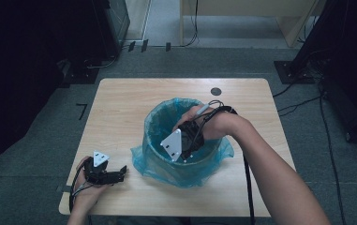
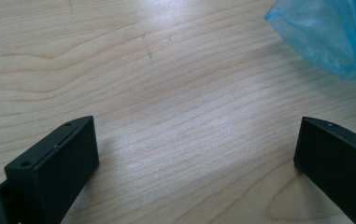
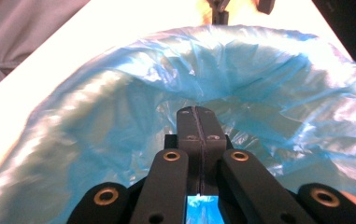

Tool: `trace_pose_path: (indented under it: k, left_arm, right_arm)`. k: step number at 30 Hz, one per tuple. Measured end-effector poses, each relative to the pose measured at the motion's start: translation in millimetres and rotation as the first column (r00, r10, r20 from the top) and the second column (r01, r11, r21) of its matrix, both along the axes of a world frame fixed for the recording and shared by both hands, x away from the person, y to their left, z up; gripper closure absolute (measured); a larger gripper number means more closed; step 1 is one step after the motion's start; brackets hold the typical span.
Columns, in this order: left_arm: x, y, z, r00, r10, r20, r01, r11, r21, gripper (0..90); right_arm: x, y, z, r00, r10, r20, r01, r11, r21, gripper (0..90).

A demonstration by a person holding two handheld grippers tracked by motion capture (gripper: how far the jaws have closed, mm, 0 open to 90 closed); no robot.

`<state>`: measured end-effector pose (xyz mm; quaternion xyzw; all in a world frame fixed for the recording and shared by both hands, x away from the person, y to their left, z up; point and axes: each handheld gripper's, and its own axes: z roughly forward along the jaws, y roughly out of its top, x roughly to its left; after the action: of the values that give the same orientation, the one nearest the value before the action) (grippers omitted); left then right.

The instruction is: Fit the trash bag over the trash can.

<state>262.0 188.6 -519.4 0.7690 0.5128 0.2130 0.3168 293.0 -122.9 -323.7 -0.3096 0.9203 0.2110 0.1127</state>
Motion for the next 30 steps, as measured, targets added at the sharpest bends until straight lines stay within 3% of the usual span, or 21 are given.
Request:
trace_pose_path:
  k: [9, 18, 30]
  left_arm:
    - [0.2, -0.2, -0.1, 1.0, 0.003, 0.001, -0.003, 1.0, -0.002, 0.0]
    - [0.9, -0.3, 0.0, 1.0, 0.006, -0.001, -0.006, 1.0, -0.002, 0.0]
    - [0.9, -0.3, 0.0, 1.0, 0.006, -0.001, -0.006, 1.0, -0.002, 0.0]
  right_arm:
    - [-8.1, -18.9, 19.7, 0.9998, -0.01, -0.017, 0.011, 0.9981, 0.06, 90.0]
    - [-26.1, -38.8, 34.0, 0.9986, 0.0, -0.054, 0.006, 0.9946, 0.104, 90.0]
    - [-51.7, -61.1, 27.6, 0.9905, 0.03, -0.134, -0.013, 0.9923, 0.123, 90.0]
